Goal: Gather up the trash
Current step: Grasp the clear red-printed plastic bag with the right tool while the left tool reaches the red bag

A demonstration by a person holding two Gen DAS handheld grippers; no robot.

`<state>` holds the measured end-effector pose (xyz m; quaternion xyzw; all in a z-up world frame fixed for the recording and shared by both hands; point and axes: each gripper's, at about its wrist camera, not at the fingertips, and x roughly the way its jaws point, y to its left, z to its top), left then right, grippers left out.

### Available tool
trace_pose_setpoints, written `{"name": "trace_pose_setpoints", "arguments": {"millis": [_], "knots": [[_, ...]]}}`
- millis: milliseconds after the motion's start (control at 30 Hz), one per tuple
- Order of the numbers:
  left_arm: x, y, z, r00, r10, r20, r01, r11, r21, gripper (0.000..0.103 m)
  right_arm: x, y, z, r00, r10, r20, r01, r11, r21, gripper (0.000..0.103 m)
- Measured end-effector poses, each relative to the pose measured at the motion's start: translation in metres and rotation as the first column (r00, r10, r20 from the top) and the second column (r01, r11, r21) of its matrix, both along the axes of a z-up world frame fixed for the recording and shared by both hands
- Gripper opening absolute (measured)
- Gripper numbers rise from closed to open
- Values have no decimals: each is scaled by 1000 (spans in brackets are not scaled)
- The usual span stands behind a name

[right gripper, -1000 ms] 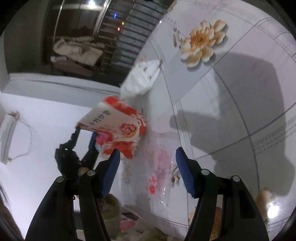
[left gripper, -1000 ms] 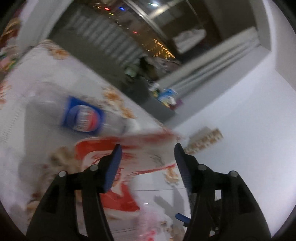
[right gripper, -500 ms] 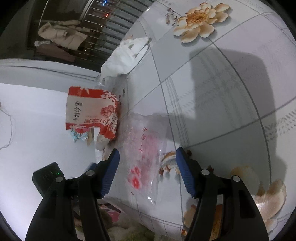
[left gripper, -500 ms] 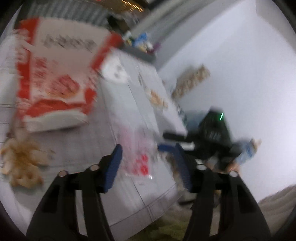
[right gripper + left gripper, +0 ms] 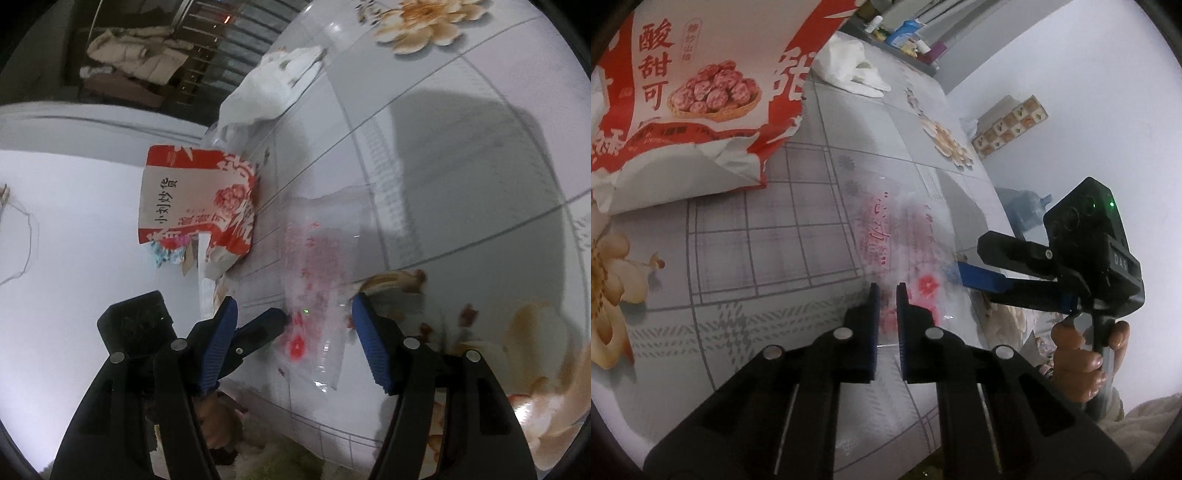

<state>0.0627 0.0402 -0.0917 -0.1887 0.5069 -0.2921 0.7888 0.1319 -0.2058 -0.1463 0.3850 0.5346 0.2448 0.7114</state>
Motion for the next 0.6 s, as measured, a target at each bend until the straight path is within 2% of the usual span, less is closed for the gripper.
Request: {"name": "trace_pose_setpoints", "arguments": {"millis": [133, 300, 367, 467, 600], "knots": [[1, 1, -5, 1000, 3, -9, -3, 1000, -17, 2, 0, 6, 1, 1000, 6, 11, -6, 1000, -5, 62], [-4, -3, -4, 1000, -19, 5, 19, 1000, -17, 1, 2, 11, -5, 1000, -1, -7, 1, 1000, -21, 36], [-6, -5, -3, 1000, -23, 14, 23, 1000, -18, 1, 2, 12, -6, 1000, -11, -4, 11, 998, -57, 22], [-7, -4, -3, 1000, -19, 17, 19, 999, -26, 1, 0, 10, -7, 1000, -25, 1, 25, 996, -91, 11], [-13, 1, 6, 998, -4, 57, 7, 999, -40, 1, -3, 6, 1, 998, -43, 39, 48, 992, -114, 6]]}}
